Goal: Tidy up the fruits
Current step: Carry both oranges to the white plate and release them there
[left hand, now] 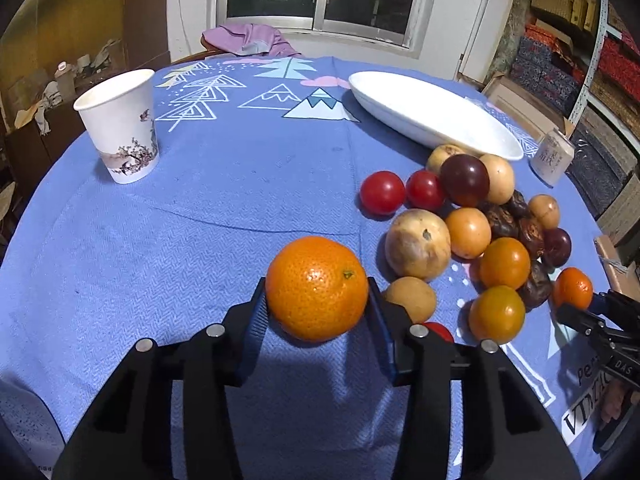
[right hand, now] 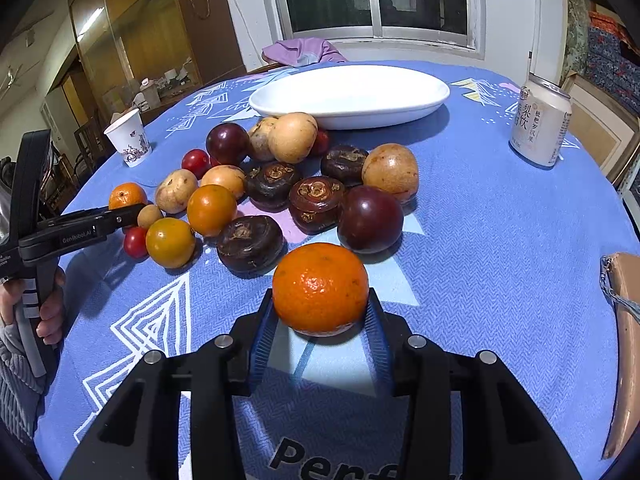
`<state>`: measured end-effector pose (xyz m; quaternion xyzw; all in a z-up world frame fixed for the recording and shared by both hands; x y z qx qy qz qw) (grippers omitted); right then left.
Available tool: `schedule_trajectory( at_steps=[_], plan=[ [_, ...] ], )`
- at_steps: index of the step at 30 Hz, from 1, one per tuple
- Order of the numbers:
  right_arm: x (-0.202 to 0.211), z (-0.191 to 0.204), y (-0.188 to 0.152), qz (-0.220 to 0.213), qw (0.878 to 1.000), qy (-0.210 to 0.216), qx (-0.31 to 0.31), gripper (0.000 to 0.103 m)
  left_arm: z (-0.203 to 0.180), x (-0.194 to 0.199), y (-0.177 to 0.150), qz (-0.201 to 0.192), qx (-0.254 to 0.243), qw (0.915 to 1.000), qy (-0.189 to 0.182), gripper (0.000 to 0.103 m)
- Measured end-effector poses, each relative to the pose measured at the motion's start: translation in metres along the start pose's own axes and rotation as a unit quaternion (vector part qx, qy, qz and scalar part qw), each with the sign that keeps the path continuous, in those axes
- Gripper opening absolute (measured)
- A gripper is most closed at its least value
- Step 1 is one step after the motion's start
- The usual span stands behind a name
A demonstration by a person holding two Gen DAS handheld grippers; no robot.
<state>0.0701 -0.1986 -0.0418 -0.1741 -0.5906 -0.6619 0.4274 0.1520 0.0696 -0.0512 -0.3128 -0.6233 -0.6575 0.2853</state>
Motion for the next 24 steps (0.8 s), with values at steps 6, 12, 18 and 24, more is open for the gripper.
schedule_trajectory(
  at_steps=[6, 12, 18, 24],
  plan=[
    [0.006, 0.0, -0.001, -0.013, 1.0, 0.005, -0.005, 0.043, 0.001, 0.024, 0.001, -0.052, 0.006, 0.9985, 0.019, 0.045],
    [0.045, 0.001, 0.016, -0.076, 0.996, 0.034, -0.015, 0.043, -0.015, 0.065, 0.02, -0.082, 0.005, 0.9962, -0.029, 0.045],
    [0.085, -0.018, 0.096, -0.158, 0.985, 0.03, -0.064, 0.043, -0.056, 0.088, 0.088, -0.109, -0.005, 0.9927, -0.05, 0.045],
    [0.024, -0.041, 0.14, -0.132, 0.983, 0.029, -0.128, 0.043, -0.095, 0.029, 0.13, -0.071, 0.008, 0.9959, -0.056, 0.045]
  ],
)
Point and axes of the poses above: each gripper's, at about its wrist camera, not at the fingertips, and x roughly against the way its jaws point, z to its left, y to its top, the point moved 1 cm from there along -x, roughly the way its jaws point, and after that the axes turned 10 degrees about y, right-handed, at the moved point
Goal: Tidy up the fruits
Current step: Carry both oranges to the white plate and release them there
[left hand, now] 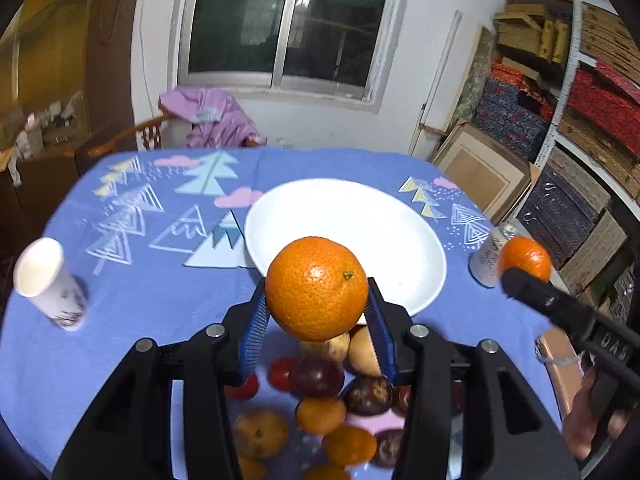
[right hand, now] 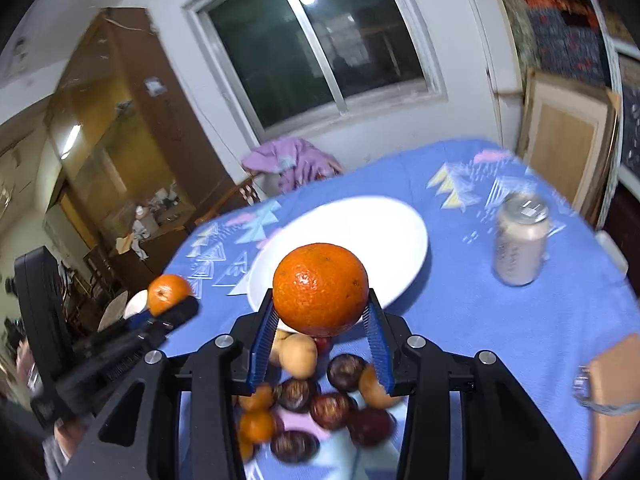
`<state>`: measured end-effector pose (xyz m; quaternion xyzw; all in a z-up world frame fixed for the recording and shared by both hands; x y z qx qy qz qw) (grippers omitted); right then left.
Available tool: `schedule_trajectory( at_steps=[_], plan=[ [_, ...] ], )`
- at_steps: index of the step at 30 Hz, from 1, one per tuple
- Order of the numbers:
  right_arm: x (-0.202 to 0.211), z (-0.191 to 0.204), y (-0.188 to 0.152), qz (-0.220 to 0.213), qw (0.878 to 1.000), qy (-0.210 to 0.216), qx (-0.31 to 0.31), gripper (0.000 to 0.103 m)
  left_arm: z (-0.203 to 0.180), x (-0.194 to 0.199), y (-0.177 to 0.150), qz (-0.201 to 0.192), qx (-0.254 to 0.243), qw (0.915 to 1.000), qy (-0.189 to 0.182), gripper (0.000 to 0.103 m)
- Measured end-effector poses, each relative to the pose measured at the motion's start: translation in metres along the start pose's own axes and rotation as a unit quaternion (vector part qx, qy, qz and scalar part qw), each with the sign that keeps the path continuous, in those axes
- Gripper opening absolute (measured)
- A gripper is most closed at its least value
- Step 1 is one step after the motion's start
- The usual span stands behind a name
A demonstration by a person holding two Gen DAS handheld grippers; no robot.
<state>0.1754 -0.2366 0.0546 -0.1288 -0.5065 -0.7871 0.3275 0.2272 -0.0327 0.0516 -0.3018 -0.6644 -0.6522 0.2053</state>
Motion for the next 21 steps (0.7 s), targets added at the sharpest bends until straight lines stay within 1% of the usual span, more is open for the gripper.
schedule_trajectory(
  at_steps=[3, 6, 8, 11, 14, 15, 18, 21],
  plan=[
    [-0.036, -0.011, 0.003, 0.027, 0.999, -0.018, -0.01, 0.043, -0.004, -0.045, 0.002, 0.042, 0.009, 0.9991, 0.002, 0.045],
    [-0.062, -0.016, 0.003, 0.049, 0.998, -0.03, -0.005, 0.043, -0.009, -0.072, 0.0, 0.065, 0.0, 0.9979, 0.001, 0.045],
    [-0.075, -0.022, 0.004, 0.057, 0.998, -0.04, -0.005, 0.043, -0.01, -0.082, 0.001, 0.07, -0.005, 0.9976, 0.0, 0.046],
    [-0.081, -0.024, 0.003, 0.059, 0.997, -0.045, -0.005, 0.043, -0.007, -0.09, 0.003, 0.071, 0.002, 0.9975, 0.0, 0.046],
    [-0.089, -0.025, 0.004, 0.062, 0.997, -0.054, 0.009, 0.044, -0.005, -0.095, 0.005, 0.066, 0.004, 0.9978, 0.001, 0.058],
    [-0.093, -0.027, 0.004, 0.064, 0.996, -0.056, 0.008, 0.044, -0.004, -0.096, 0.005, 0.065, 0.004, 0.9979, 0.002, 0.061],
    [-0.101, -0.033, 0.002, 0.069, 0.996, -0.053, 0.0, 0.045, -0.004, -0.097, 0.005, 0.064, 0.005, 0.998, 0.0, 0.065],
    [-0.1, -0.033, 0.003, 0.066, 0.996, -0.055, 0.0, 0.045, -0.002, -0.095, 0.003, 0.062, 0.006, 0.998, 0.002, 0.067]
  ],
)
Point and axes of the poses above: each gripper's, at about its wrist camera, not at the fingertips, and x roughly against the way its jaws point, z to its left, y to its top, the point moved 1 cm from there along -x, roughly the way its jaws point, and after that the axes turned 10 degrees about y, right-handed, at the moved point
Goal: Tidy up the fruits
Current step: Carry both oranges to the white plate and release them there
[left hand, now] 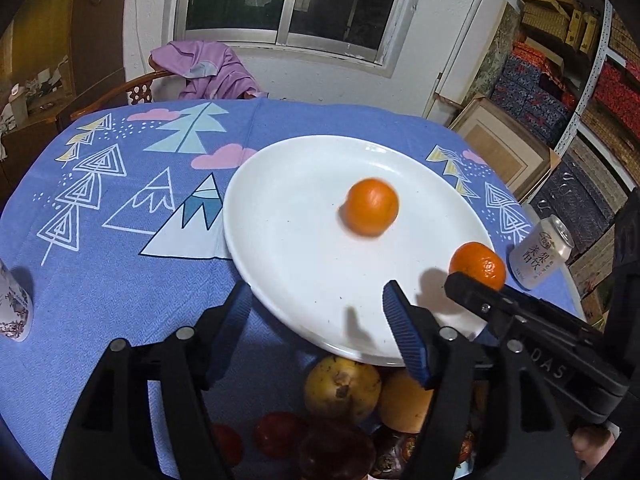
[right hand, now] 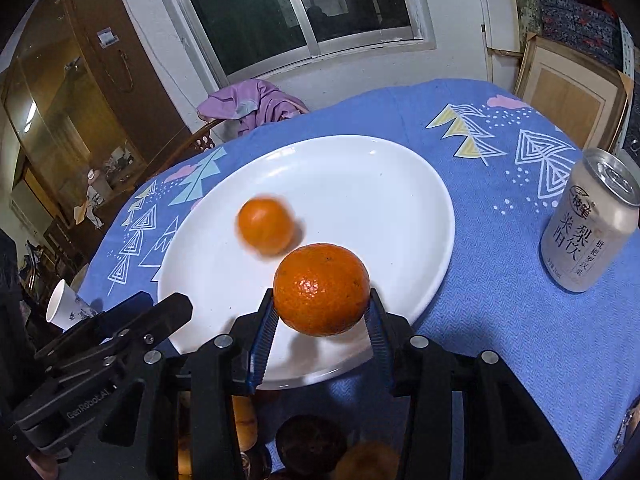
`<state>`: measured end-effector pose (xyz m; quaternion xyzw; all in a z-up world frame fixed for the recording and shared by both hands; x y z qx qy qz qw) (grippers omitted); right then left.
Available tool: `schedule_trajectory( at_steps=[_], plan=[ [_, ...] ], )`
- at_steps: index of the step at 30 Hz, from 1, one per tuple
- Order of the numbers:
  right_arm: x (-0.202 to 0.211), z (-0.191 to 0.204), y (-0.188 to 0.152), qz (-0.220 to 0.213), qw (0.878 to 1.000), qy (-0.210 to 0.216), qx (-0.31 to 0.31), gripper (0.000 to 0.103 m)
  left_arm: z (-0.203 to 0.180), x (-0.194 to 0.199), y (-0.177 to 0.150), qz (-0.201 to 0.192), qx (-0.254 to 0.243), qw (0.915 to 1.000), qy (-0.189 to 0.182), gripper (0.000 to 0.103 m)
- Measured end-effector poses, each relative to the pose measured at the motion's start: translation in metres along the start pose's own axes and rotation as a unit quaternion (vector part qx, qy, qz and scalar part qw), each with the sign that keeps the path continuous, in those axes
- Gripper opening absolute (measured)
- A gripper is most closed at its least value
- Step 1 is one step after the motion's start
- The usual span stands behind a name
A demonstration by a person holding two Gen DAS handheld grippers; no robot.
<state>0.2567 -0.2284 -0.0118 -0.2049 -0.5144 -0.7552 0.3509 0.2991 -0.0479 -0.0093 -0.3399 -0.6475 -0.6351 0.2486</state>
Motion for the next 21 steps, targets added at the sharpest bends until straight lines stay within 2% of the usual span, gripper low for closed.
schedule_trajectory(
  at_steps=[7, 11, 13, 17, 21],
  plan=[
    [0.012, 0.002, 0.003, -0.011, 1.0, 0.01, -0.002, 0.046, 0.012, 0.015, 0.0, -0.006, 0.015, 0.9999, -0.002, 0.068],
    [0.018, 0.003, 0.004, -0.017, 1.0, 0.011, -0.002, 0.046, 0.02, 0.032, 0.001, -0.02, 0.024, 0.9995, 0.003, 0.078],
    [0.015, 0.002, 0.004, -0.02, 1.0, 0.009, 0.001, 0.063, 0.02, 0.036, 0.0, -0.022, 0.019, 0.9995, 0.01, 0.079],
    [0.017, 0.0, 0.005, -0.029, 0.999, 0.024, -0.008, 0.064, 0.016, 0.032, -0.003, -0.017, 0.01, 0.9997, 0.016, 0.079],
    [0.027, 0.01, 0.007, -0.041, 0.999, 0.012, 0.02, 0.064, 0.014, 0.027, -0.005, -0.014, -0.005, 0.9995, 0.028, 0.079]
  ],
)
Point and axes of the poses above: each gripper's, at about its wrist camera, not at the fingertips, and x roughly against the way its jaws point, z to its left, y to its top, the point moved 1 cm from there along -x, roughly the way its jaws point, and after that the axes turned 10 degrees about y, right-handed, at the moved point
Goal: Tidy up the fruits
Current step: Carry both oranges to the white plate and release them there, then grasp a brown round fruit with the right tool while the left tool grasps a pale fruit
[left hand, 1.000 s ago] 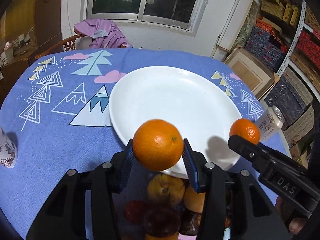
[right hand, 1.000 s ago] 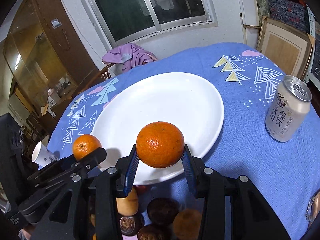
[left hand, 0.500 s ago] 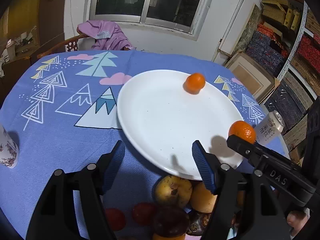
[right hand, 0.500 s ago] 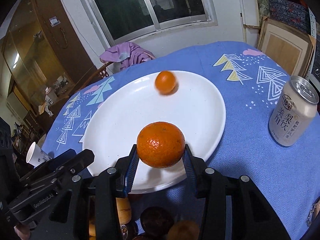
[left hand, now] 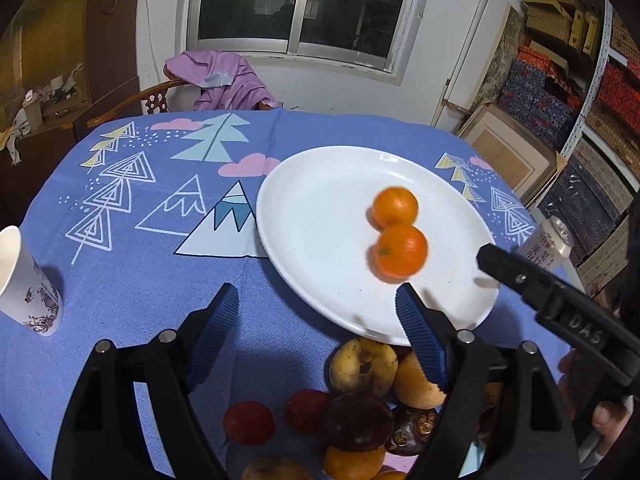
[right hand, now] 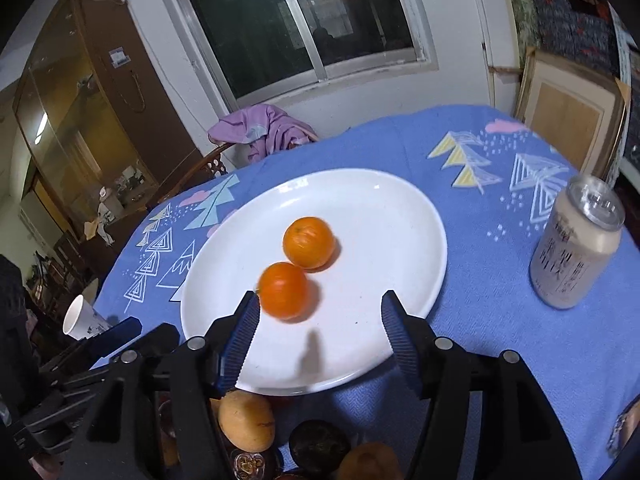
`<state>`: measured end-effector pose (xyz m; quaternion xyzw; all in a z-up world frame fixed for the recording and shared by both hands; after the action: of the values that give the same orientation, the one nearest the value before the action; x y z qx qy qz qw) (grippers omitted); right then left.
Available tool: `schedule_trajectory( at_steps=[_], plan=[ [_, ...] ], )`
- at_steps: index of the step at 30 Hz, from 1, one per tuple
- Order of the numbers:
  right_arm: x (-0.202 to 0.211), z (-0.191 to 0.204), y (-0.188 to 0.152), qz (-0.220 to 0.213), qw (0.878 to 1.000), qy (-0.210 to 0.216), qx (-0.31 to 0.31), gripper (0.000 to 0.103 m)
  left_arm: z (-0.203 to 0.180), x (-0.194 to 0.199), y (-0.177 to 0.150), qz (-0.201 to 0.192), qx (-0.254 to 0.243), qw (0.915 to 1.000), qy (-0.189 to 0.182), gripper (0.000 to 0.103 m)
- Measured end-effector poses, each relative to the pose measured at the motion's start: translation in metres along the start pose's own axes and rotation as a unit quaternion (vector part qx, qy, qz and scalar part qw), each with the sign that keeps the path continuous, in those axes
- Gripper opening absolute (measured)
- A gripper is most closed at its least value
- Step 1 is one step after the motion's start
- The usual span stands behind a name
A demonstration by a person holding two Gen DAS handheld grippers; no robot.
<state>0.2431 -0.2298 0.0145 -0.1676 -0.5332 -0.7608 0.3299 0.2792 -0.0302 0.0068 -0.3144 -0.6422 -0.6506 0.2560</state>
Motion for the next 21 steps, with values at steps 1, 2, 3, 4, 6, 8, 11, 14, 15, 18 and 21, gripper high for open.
schedule_trajectory(
  at_steps=[1, 2, 3, 4, 6, 8, 11, 14, 15, 18, 21],
  plan=[
    [0.0, 0.002, -0.001, 0.005, 1.0, 0.002, 0.004, 0.064, 0.0, -0.001, -0.001, 0.0, -0.003, 1.0, 0.005, 0.079],
    [-0.001, 0.005, -0.003, 0.012, 1.0, 0.005, 0.008, 0.064, 0.001, -0.001, -0.001, 0.002, -0.007, 0.9999, 0.008, 0.079],
    [-0.001, 0.009, -0.006, 0.02, 1.0, 0.008, 0.014, 0.064, 0.003, -0.001, -0.002, 0.005, -0.009, 0.9999, 0.009, 0.079],
    [0.0, 0.011, -0.009, 0.025, 0.999, 0.009, 0.019, 0.064, 0.005, -0.001, -0.002, 0.007, -0.011, 0.9999, 0.009, 0.079],
    [0.007, 0.019, -0.017, 0.035, 0.999, 0.017, 0.033, 0.064, 0.01, 0.0, -0.005, 0.015, -0.015, 0.9997, 0.009, 0.079],
    [0.017, 0.022, -0.024, 0.035, 0.998, 0.029, 0.031, 0.064, 0.016, 0.002, -0.008, 0.019, -0.014, 0.9996, 0.015, 0.079],
    [0.024, 0.027, -0.039, 0.061, 0.995, 0.076, 0.019, 0.056, 0.032, 0.006, -0.011, 0.026, 0.009, 0.9994, 0.022, 0.079],
    [0.017, 0.031, -0.047, 0.087, 0.991, 0.101, 0.006, 0.05, 0.046, 0.013, -0.016, 0.031, 0.031, 0.9989, 0.017, 0.082],
    [0.012, 0.032, -0.05, 0.097, 0.99, 0.106, 0.004, 0.046, 0.05, 0.015, -0.017, 0.031, 0.034, 0.9988, 0.017, 0.083],
    [0.0, 0.035, -0.056, 0.112, 0.989, 0.1, 0.009, 0.042, 0.054, 0.018, -0.018, 0.03, 0.042, 0.9985, 0.017, 0.084],
    [-0.007, 0.031, -0.058, 0.113, 0.99, 0.09, 0.001, 0.042, 0.047, 0.017, -0.018, 0.031, 0.031, 0.9989, 0.016, 0.084]
  ],
)
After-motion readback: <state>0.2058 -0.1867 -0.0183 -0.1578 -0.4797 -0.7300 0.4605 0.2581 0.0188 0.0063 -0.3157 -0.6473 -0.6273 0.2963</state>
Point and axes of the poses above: each gripper's, at about its wrist camera, not at the fingertips, and x roughly against the way its jaws point, z to its left, y to its top, the point moved 1 cm from there along -x, roughly the way its jaws point, and after that the axes turned 10 degrees about y, right-handed, at the moved point
